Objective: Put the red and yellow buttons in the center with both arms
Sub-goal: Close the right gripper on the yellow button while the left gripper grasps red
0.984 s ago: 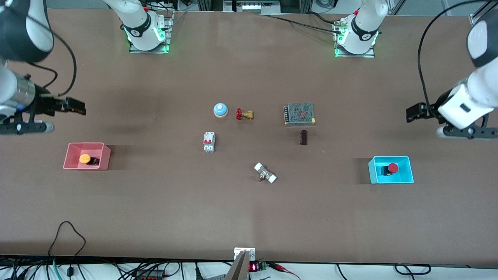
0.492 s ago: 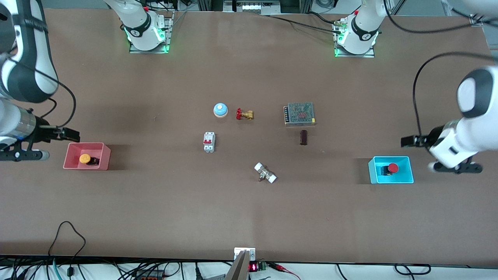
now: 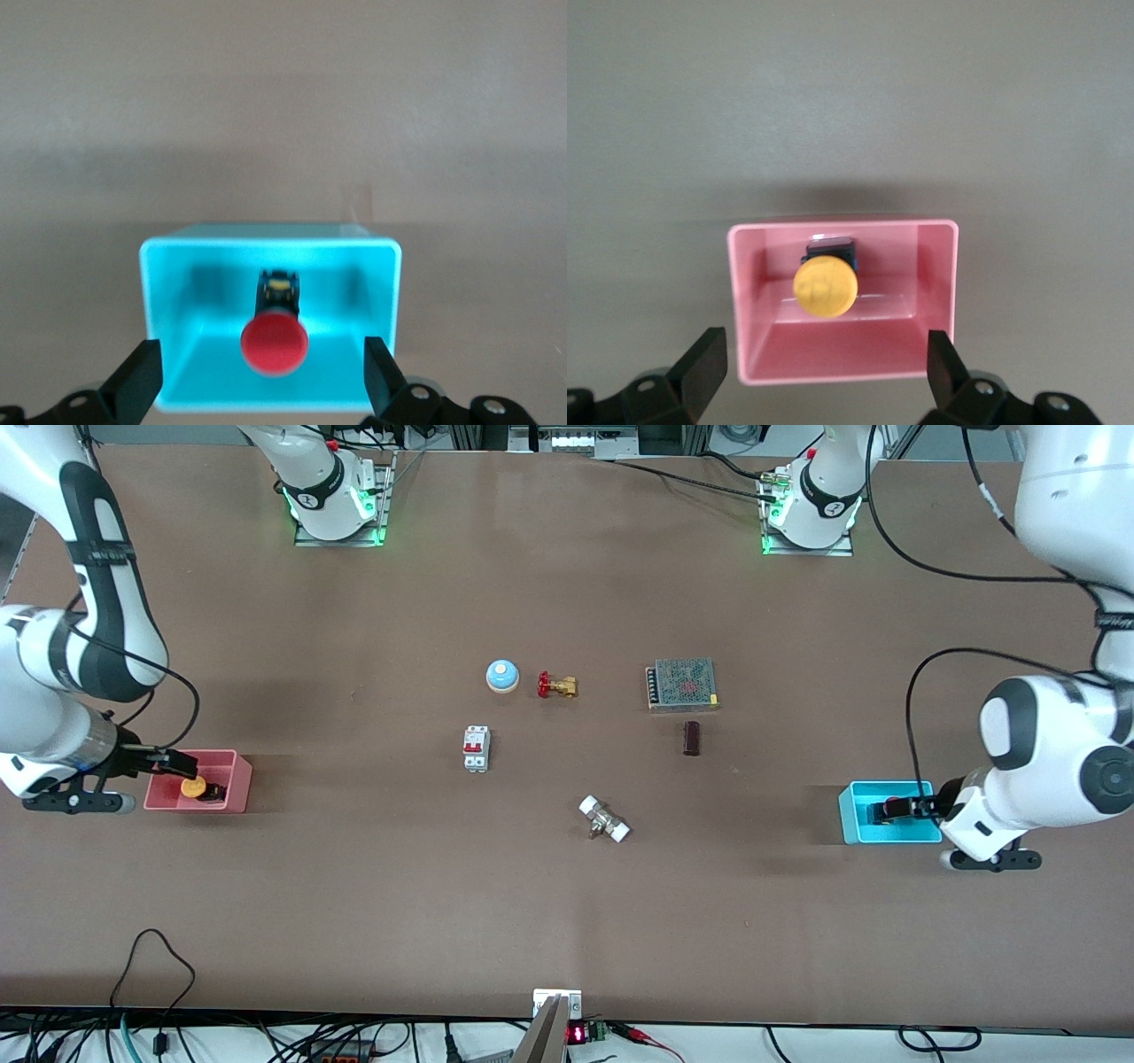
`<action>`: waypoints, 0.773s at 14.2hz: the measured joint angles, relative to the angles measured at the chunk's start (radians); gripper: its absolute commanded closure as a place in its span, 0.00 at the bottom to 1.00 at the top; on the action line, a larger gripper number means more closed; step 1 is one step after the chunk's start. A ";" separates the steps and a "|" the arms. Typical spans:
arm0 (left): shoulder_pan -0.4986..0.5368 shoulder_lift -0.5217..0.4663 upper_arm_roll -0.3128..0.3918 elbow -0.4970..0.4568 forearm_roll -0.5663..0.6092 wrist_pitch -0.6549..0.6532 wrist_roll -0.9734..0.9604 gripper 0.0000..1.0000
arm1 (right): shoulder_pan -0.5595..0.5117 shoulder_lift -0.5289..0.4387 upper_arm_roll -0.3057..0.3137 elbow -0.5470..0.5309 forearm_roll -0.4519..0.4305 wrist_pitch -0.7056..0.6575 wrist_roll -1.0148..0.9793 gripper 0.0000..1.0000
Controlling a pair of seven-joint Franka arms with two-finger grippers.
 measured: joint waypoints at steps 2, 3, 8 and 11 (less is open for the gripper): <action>0.000 0.006 0.001 -0.063 0.000 0.102 0.001 0.00 | -0.008 0.030 0.000 -0.001 -0.013 0.023 0.006 0.00; 0.000 0.008 0.003 -0.098 0.001 0.152 0.002 0.00 | -0.012 0.045 0.000 -0.001 -0.016 0.033 0.011 0.00; 0.008 0.023 0.006 -0.209 0.006 0.334 0.008 0.61 | -0.017 0.083 0.002 -0.001 -0.041 0.053 0.012 0.00; 0.015 0.022 0.007 -0.210 0.008 0.334 0.009 0.72 | -0.017 0.095 0.006 -0.001 -0.053 0.077 0.013 0.00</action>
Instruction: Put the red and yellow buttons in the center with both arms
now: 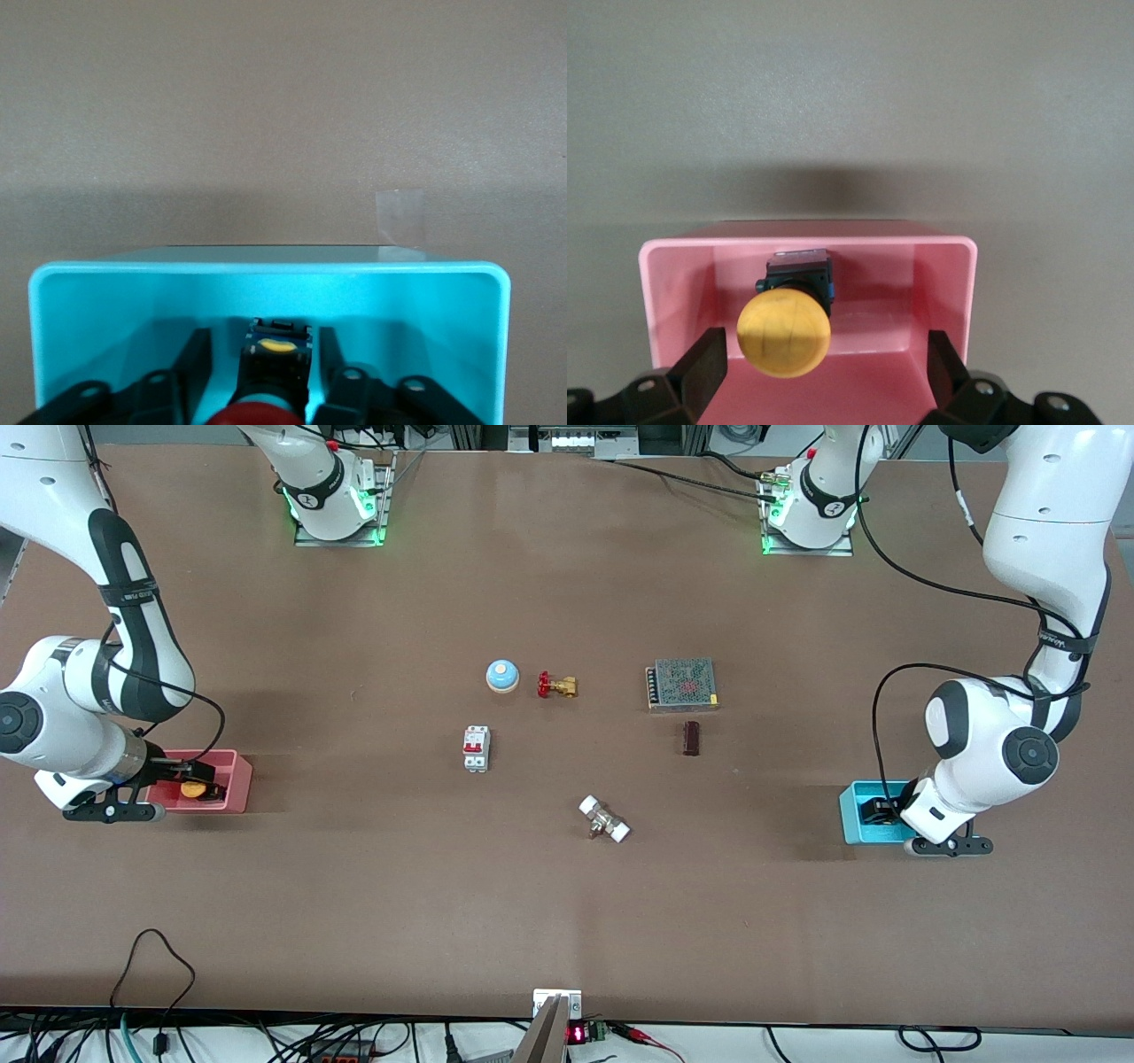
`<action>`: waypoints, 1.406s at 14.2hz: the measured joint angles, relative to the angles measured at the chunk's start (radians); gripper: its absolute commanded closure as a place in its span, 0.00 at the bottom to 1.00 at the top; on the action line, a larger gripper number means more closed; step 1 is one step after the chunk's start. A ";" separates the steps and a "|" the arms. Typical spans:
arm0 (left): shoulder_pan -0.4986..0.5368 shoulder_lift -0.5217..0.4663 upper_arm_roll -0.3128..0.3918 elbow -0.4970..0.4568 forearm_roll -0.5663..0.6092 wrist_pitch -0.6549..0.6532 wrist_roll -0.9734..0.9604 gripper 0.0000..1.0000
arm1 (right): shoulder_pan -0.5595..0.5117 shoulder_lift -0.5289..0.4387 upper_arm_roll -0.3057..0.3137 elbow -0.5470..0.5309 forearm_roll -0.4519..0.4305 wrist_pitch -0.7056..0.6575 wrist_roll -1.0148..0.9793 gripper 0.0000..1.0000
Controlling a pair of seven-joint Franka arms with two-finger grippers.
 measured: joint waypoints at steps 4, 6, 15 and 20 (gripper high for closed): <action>0.000 -0.028 -0.005 0.044 0.000 -0.083 0.000 0.72 | 0.001 0.021 0.007 0.000 0.000 0.030 0.004 0.00; -0.002 -0.054 -0.014 0.121 0.000 -0.213 0.000 0.72 | 0.001 0.025 0.007 0.000 0.000 0.033 0.012 0.00; -0.239 -0.074 -0.032 0.304 -0.004 -0.478 -0.284 0.70 | -0.001 0.047 0.006 0.000 0.000 0.054 0.017 0.38; -0.404 0.043 -0.032 0.302 -0.008 -0.330 -0.491 0.70 | -0.001 0.049 0.006 0.000 0.000 0.055 0.019 0.79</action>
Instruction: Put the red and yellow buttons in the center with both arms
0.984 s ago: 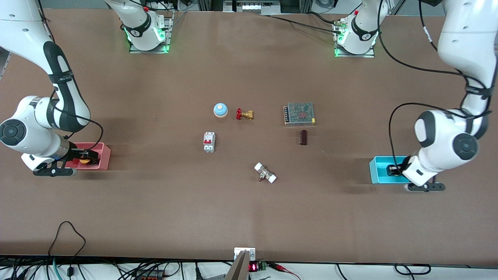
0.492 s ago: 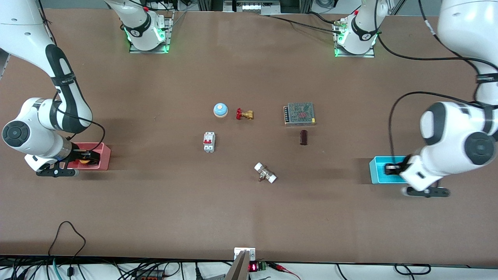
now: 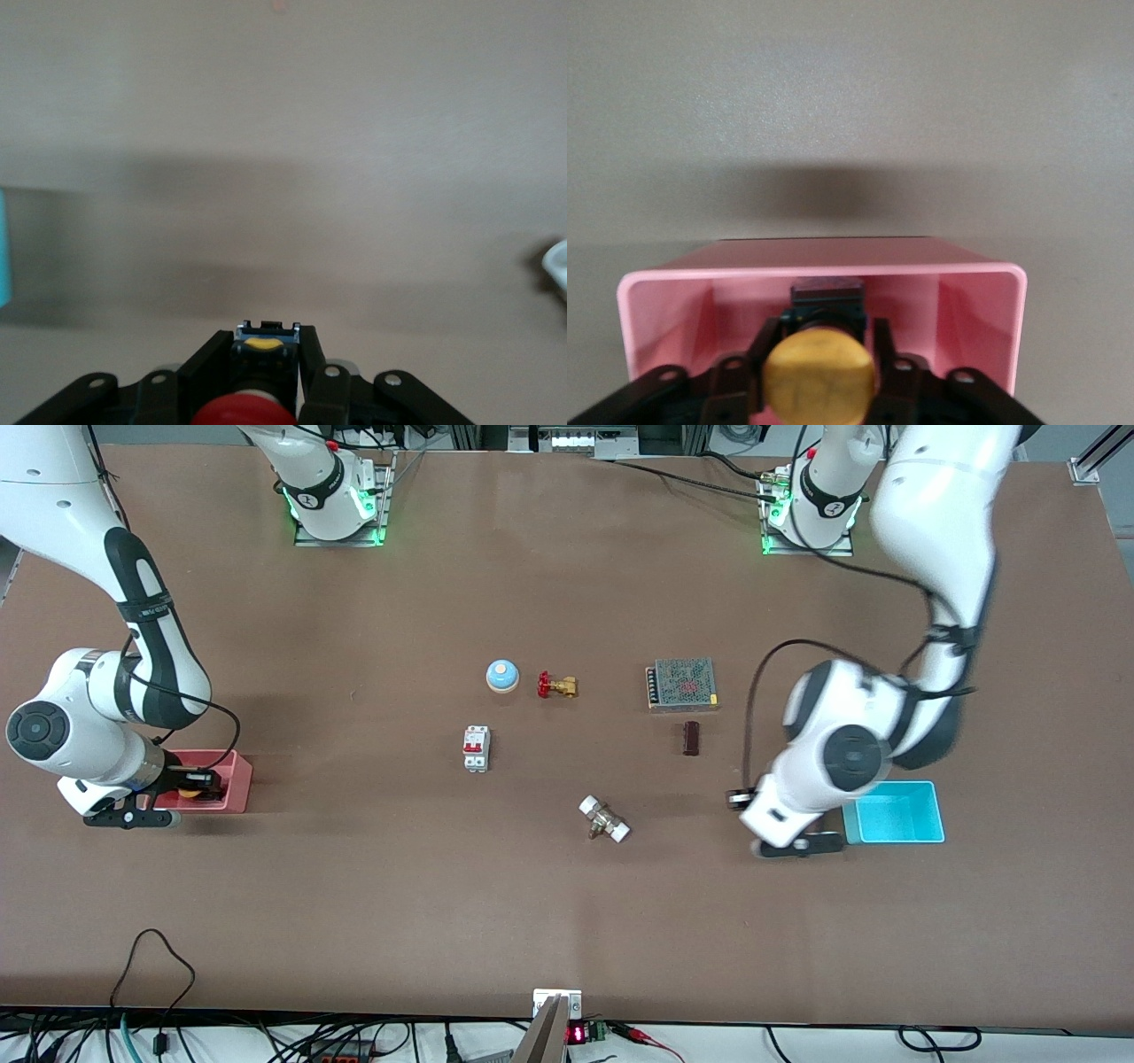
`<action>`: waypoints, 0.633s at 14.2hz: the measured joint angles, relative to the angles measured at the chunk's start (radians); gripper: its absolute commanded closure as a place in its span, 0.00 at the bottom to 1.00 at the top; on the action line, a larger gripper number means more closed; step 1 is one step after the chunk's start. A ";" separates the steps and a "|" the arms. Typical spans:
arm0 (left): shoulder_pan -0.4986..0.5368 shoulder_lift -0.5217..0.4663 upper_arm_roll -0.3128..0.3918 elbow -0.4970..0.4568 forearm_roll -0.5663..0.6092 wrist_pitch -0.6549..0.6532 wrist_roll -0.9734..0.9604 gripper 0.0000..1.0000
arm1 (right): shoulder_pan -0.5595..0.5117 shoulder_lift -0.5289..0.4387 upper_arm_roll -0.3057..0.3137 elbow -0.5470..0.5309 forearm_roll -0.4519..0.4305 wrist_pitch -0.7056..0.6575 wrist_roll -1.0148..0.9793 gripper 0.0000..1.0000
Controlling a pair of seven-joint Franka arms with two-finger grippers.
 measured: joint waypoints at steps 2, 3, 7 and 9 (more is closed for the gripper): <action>-0.031 0.052 0.002 0.000 0.000 0.074 -0.047 0.70 | 0.000 0.000 0.001 0.000 0.000 0.000 0.000 0.85; -0.047 0.072 0.004 -0.001 0.000 0.093 -0.070 0.70 | 0.000 0.000 0.004 0.000 0.000 0.000 0.000 0.85; -0.082 0.113 0.019 -0.003 0.001 0.137 -0.099 0.11 | 0.000 -0.009 0.016 0.006 0.000 -0.018 0.000 0.85; -0.081 0.113 0.023 -0.003 0.002 0.139 -0.099 0.00 | 0.002 -0.052 0.024 0.019 0.000 -0.105 0.000 0.85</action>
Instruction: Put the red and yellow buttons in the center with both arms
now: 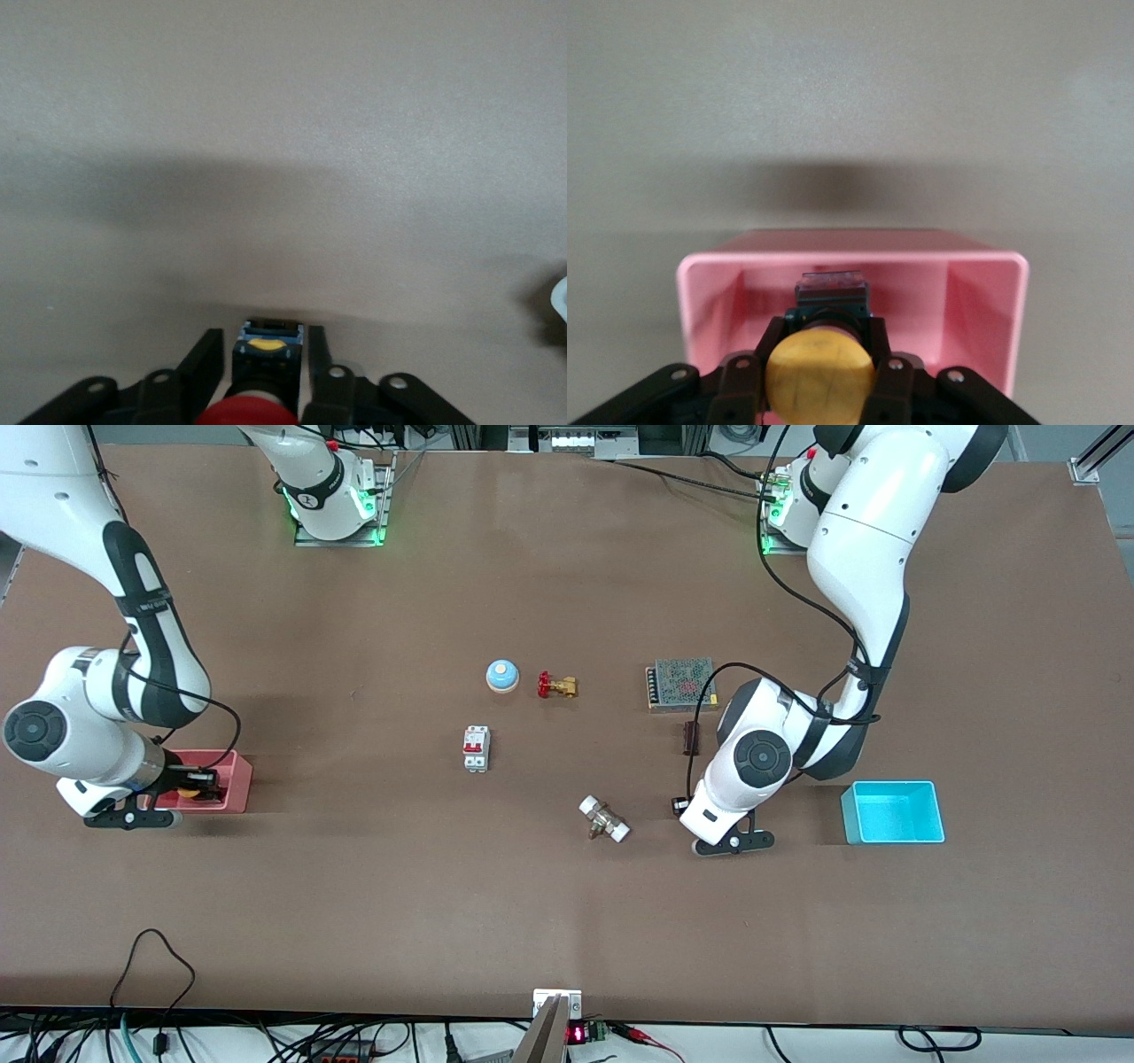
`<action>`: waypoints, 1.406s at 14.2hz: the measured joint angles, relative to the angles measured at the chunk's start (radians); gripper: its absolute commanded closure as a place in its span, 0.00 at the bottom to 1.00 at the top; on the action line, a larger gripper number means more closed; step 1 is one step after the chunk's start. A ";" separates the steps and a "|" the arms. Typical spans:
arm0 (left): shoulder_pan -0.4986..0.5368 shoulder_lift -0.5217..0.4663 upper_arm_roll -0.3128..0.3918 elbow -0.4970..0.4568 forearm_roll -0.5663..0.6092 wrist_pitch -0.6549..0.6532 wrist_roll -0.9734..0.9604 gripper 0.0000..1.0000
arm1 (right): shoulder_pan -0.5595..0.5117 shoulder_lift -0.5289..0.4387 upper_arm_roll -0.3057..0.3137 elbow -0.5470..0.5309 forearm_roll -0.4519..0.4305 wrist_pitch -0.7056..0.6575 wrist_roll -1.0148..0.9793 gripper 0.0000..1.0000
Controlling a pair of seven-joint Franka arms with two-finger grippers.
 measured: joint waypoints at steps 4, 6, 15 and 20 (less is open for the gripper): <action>0.000 0.000 0.001 0.000 0.000 0.000 0.000 0.00 | 0.002 -0.186 0.061 0.017 0.007 -0.250 -0.003 0.85; -0.001 -0.002 0.001 0.000 0.000 0.000 0.000 0.00 | 0.007 -0.256 0.116 0.008 0.066 -0.319 0.021 0.85; 0.052 -0.291 0.027 0.045 0.009 -0.285 0.247 0.00 | 0.231 -0.104 0.181 -0.086 0.068 -0.088 0.319 0.85; 0.208 -0.364 0.048 0.184 0.009 -0.533 0.592 0.00 | 0.242 -0.016 0.175 -0.090 -0.011 -0.019 0.370 0.80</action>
